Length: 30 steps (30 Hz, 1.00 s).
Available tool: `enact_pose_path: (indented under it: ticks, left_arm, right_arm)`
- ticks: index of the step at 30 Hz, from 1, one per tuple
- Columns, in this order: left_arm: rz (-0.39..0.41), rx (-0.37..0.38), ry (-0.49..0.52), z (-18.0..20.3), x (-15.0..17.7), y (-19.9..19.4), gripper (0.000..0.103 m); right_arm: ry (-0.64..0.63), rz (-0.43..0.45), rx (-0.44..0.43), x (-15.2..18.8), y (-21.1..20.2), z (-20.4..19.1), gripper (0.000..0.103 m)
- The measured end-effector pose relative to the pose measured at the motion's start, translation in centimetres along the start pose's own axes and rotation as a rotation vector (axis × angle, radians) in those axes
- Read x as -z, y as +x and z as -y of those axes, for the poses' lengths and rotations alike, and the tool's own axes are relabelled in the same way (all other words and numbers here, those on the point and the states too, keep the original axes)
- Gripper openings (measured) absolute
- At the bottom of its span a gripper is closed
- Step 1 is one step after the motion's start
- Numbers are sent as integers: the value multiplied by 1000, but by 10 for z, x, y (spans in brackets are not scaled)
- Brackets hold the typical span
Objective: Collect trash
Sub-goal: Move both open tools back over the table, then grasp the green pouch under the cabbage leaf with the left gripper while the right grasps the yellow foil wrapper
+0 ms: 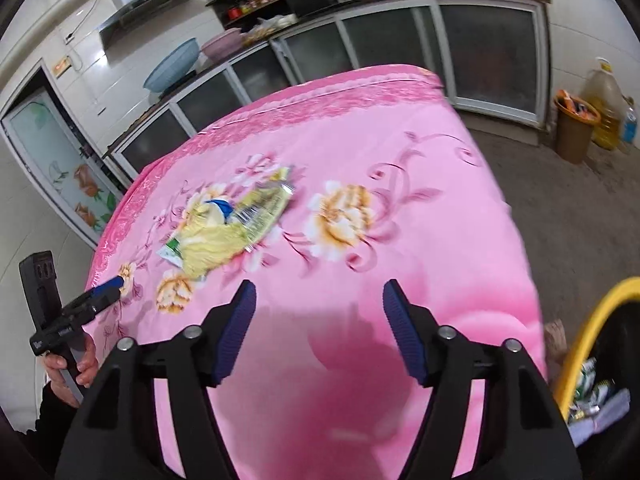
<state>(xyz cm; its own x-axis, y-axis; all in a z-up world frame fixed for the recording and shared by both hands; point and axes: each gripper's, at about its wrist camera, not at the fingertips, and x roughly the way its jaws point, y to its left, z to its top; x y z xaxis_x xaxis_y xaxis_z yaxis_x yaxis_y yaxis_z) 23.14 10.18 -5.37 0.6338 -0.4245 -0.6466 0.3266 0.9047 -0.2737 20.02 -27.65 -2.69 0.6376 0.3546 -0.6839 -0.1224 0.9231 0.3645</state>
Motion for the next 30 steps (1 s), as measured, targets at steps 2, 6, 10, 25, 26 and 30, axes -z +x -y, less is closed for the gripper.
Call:
enact_pose_path:
  ticks: [2, 6, 10, 25, 26, 30]
  left_arm:
    - [-2, 7, -4, -3, -1, 3, 87]
    - [-11, 19, 3, -4, -6, 8, 88]
    - [-18, 28, 29, 2, -13, 14, 88]
    - [-125, 31, -16, -7, -43, 71, 88]
    - [-134, 31, -20, -8, -43, 74, 88]
    - [-164, 46, -44, -13, -44, 89, 88]
  right_arm:
    - [-2, 4, -10, -7, 9, -3, 65]
    - [1, -8, -38, -21, 31, -11, 73]
    - [10, -24, -46, -32, 52, -14, 72]
    - [56, -102, -103, -73, 118, -15, 61]
    - [60, -108, -108, -74, 121, -15, 61]
    - [77, -139, -134, -78, 136, -18, 61]
